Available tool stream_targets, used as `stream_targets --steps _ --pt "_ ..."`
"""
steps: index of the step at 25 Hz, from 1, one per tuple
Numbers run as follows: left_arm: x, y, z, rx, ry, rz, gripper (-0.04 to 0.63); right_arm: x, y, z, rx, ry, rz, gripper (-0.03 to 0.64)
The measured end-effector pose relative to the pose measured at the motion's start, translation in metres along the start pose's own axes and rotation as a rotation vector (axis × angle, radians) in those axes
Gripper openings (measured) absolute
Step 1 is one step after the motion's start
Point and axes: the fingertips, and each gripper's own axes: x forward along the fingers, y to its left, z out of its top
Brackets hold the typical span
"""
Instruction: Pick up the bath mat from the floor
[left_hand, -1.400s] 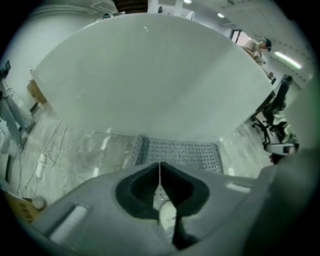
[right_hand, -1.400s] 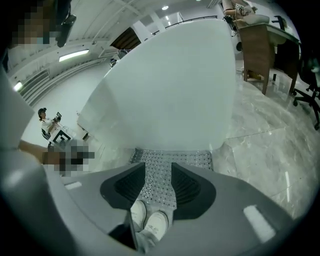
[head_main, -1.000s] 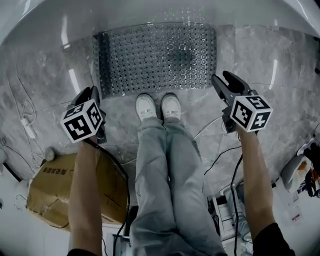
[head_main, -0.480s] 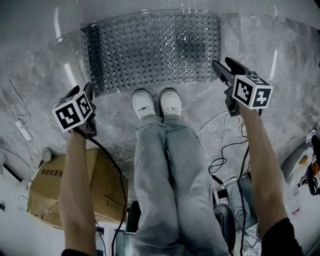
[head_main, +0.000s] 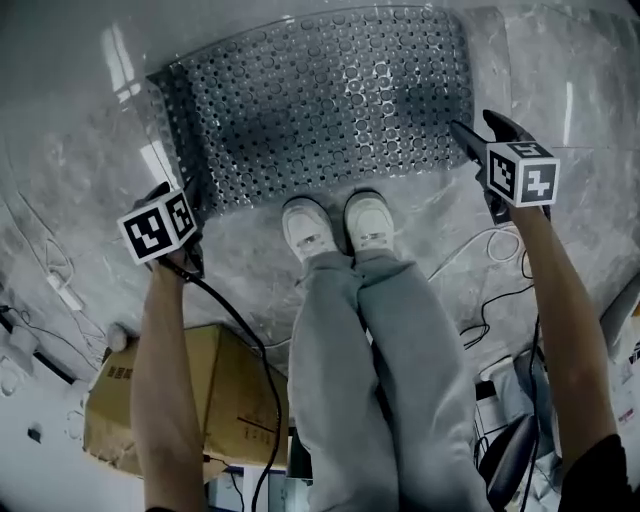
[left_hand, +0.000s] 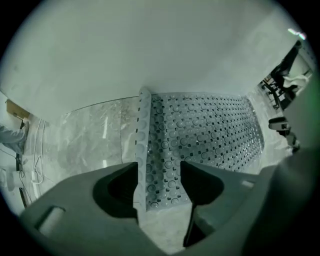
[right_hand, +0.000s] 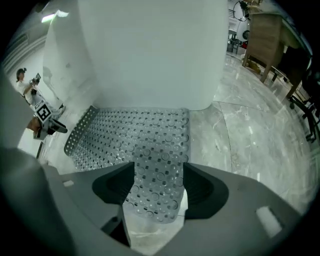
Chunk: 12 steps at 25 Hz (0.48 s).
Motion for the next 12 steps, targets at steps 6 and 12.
stream_targets --steps 6,12 --pt "0.029 0.007 0.009 0.102 -0.064 0.033 0.324 0.035 -0.025 -0.013 -0.073 0.029 0.007 0.329" --pt "0.058 0.028 0.010 0.046 -0.075 0.046 0.347 0.066 -0.036 -0.007 -0.127 0.031 0.019 0.341"
